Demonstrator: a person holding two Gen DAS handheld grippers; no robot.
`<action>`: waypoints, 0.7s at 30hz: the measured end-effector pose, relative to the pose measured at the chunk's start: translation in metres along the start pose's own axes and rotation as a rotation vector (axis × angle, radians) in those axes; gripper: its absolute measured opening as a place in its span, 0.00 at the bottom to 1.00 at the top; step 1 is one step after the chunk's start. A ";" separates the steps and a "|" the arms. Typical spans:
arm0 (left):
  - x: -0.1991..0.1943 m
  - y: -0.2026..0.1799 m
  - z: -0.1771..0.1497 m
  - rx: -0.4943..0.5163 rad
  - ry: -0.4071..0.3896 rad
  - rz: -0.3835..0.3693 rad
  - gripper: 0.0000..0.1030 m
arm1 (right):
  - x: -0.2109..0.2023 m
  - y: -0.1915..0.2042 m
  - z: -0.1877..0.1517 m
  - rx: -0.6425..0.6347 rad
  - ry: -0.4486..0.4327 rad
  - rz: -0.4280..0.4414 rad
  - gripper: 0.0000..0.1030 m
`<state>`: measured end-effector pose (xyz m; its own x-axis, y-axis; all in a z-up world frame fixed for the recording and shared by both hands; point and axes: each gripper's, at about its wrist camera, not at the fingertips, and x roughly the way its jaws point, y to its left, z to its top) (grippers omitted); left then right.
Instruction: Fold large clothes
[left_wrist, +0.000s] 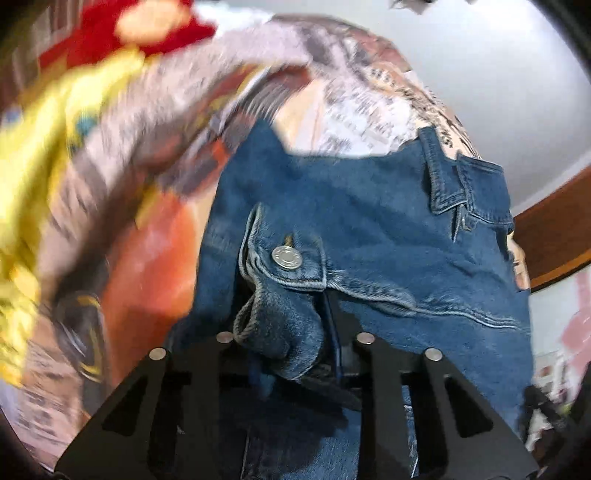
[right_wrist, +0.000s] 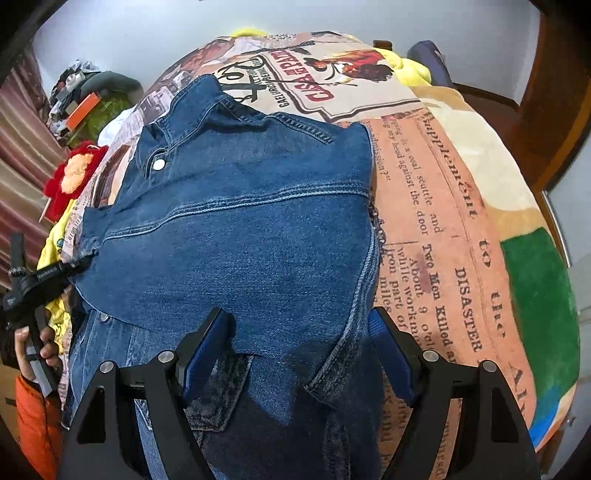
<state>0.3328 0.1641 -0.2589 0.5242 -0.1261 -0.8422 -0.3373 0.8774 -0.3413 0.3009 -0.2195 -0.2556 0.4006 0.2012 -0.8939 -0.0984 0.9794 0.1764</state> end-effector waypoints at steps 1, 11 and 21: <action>-0.011 -0.009 0.004 0.035 -0.044 0.022 0.25 | -0.002 0.000 0.001 -0.008 -0.006 -0.011 0.74; -0.089 -0.035 0.030 0.140 -0.278 0.008 0.25 | -0.022 -0.006 0.018 0.008 -0.080 -0.025 0.74; -0.017 -0.005 -0.009 0.237 -0.028 0.173 0.32 | 0.009 -0.008 0.005 0.012 0.008 0.008 0.79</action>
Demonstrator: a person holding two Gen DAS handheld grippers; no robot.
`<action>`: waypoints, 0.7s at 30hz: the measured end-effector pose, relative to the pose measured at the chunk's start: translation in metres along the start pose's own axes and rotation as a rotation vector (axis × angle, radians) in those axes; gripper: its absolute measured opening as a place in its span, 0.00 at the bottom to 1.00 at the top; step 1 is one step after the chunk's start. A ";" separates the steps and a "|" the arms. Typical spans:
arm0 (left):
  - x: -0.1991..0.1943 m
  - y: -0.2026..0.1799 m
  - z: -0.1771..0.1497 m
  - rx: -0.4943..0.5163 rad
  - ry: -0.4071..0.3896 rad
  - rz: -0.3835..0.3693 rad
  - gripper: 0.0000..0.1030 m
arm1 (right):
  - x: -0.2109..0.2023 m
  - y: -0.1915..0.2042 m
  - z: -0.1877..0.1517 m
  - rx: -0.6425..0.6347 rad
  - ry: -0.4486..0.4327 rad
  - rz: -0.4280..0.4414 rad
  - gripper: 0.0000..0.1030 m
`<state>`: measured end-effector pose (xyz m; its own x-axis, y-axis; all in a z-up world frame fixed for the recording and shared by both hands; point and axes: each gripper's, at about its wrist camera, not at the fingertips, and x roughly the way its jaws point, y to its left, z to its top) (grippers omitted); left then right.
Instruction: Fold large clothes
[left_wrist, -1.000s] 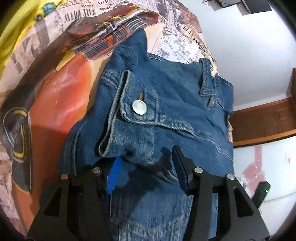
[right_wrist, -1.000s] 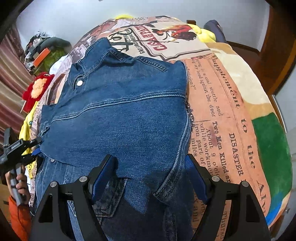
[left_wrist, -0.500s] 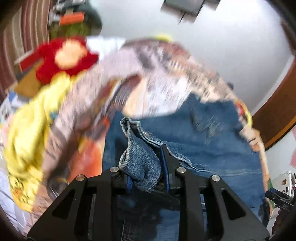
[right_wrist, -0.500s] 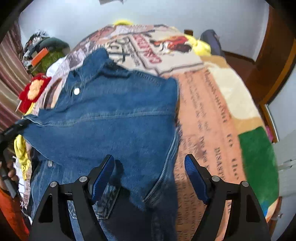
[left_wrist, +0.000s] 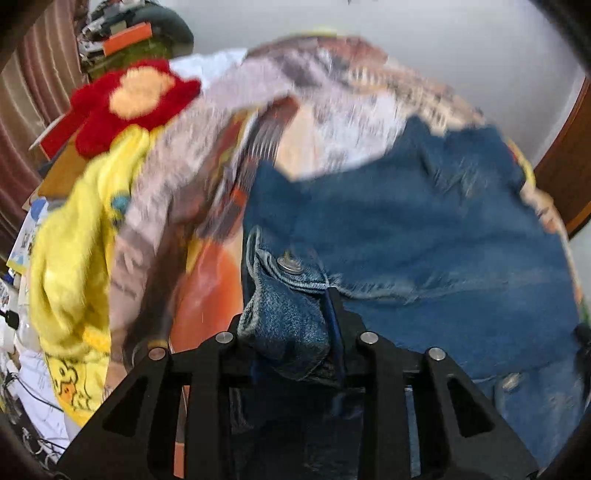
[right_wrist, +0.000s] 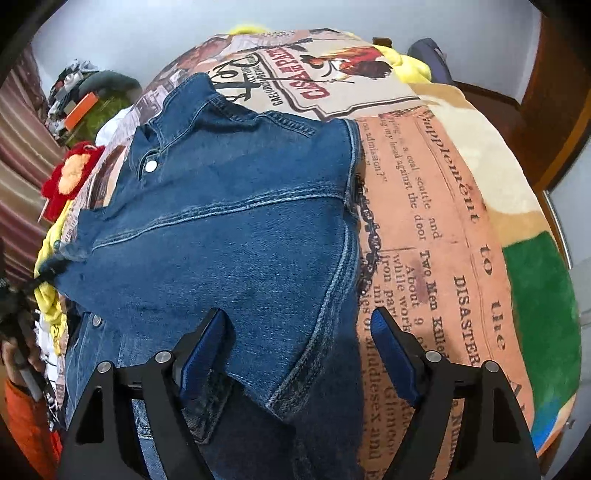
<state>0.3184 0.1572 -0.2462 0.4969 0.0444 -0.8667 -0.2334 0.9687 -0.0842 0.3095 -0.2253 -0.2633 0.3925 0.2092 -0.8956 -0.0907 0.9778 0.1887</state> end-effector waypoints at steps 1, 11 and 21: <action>0.004 0.001 -0.007 0.006 0.017 0.004 0.35 | 0.000 -0.001 0.000 0.000 0.004 0.001 0.79; -0.027 0.003 -0.007 0.101 -0.016 0.049 0.50 | -0.015 0.004 0.022 -0.057 -0.032 -0.027 0.79; -0.027 0.035 0.065 -0.010 -0.049 -0.072 0.64 | -0.019 -0.003 0.087 -0.039 -0.133 -0.044 0.79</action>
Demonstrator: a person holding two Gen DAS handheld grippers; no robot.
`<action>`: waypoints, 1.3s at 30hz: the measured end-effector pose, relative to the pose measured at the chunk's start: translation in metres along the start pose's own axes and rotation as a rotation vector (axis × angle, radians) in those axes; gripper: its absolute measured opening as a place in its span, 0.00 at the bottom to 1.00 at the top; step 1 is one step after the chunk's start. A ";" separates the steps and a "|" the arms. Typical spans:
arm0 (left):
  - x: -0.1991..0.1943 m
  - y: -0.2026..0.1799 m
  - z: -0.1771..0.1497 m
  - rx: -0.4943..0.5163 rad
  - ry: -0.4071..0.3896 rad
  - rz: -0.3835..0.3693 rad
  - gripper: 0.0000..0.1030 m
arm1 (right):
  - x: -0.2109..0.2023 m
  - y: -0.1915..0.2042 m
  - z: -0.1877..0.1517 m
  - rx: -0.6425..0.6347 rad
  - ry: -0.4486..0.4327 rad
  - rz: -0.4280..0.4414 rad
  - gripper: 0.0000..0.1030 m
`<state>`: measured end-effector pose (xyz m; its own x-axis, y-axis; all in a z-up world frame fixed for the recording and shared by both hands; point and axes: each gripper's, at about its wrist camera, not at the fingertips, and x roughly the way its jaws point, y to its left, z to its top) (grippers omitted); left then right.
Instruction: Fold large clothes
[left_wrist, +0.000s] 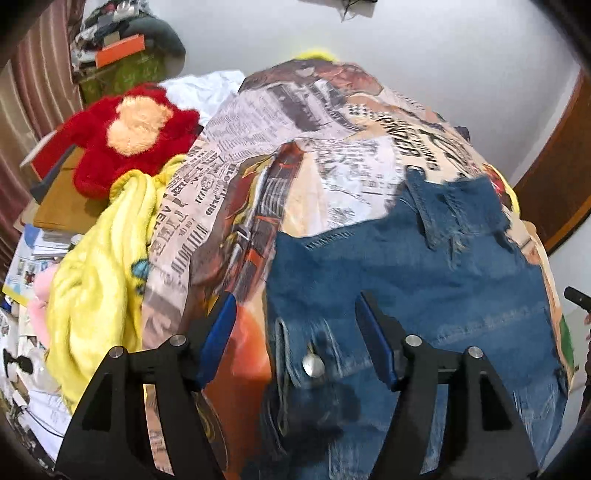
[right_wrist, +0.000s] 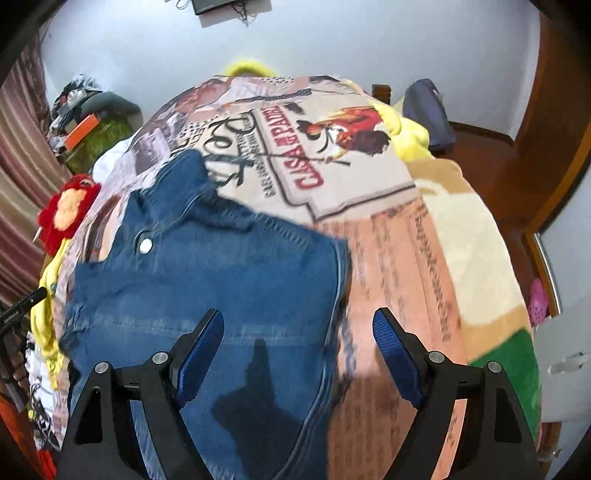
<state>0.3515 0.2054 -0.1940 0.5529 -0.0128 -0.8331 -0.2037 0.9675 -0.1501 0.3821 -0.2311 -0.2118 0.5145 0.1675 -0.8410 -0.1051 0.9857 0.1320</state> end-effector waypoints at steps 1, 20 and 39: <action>0.012 0.005 0.006 -0.018 0.027 -0.002 0.64 | 0.006 -0.001 0.005 0.000 0.002 -0.006 0.79; 0.111 0.008 0.026 -0.060 0.151 -0.006 0.18 | 0.100 -0.045 0.017 0.189 0.149 0.159 0.32; 0.035 -0.032 0.085 0.063 -0.127 0.128 0.09 | 0.050 0.035 0.112 -0.155 -0.147 -0.046 0.08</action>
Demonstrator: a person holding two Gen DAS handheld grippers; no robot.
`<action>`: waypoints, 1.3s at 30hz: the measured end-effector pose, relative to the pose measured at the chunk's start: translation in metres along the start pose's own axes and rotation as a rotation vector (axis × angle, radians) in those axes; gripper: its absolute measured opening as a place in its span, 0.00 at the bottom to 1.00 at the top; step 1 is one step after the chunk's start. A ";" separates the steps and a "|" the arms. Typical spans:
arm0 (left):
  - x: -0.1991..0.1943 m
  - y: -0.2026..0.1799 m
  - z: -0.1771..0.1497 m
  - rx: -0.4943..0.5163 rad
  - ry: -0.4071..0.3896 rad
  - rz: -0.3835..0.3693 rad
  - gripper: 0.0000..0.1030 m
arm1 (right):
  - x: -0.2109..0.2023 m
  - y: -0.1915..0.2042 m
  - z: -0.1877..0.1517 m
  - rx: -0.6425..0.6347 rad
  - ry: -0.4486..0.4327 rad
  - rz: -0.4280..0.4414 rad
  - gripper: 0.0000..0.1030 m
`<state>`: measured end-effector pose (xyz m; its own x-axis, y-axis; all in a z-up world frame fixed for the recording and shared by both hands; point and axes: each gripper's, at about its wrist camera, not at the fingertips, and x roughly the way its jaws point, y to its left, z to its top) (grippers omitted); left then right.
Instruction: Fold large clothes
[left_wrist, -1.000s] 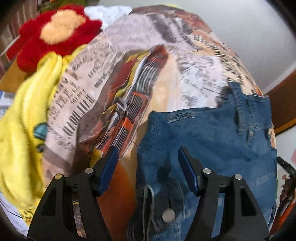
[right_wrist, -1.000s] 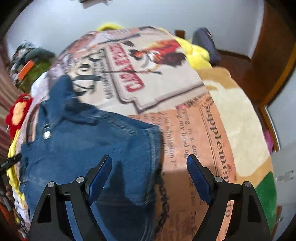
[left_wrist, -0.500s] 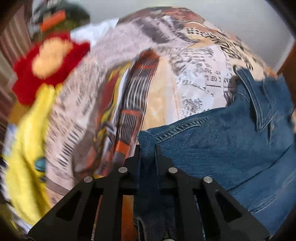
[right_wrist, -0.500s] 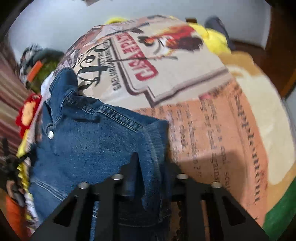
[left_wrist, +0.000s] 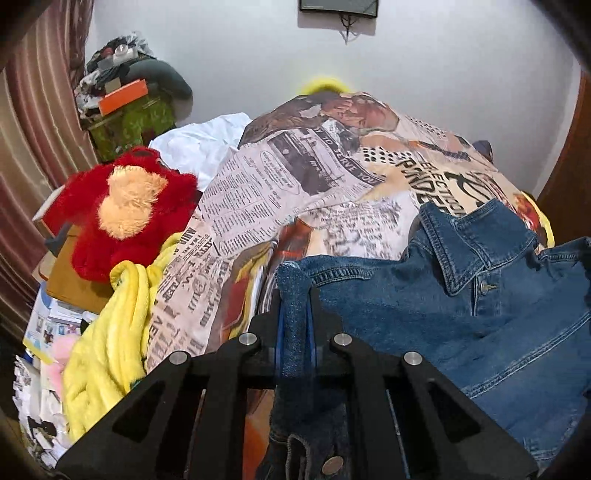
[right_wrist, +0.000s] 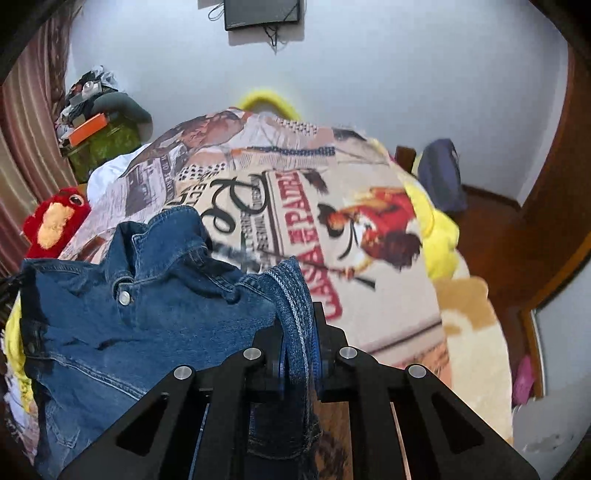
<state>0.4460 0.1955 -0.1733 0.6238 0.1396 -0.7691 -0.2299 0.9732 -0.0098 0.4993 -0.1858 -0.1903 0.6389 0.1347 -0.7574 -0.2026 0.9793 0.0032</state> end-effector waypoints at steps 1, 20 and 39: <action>0.004 0.002 0.001 -0.003 0.005 0.001 0.09 | 0.005 0.000 0.001 -0.004 0.001 -0.007 0.08; 0.110 0.009 -0.024 -0.037 0.165 0.056 0.13 | 0.090 -0.006 -0.047 -0.171 0.088 -0.147 0.12; 0.046 0.017 -0.033 -0.006 0.150 0.010 0.31 | 0.028 -0.019 -0.049 -0.102 0.073 -0.208 0.63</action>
<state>0.4461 0.2123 -0.2295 0.5028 0.1203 -0.8560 -0.2407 0.9706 -0.0049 0.4843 -0.2086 -0.2438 0.6200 -0.0838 -0.7802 -0.1486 0.9638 -0.2216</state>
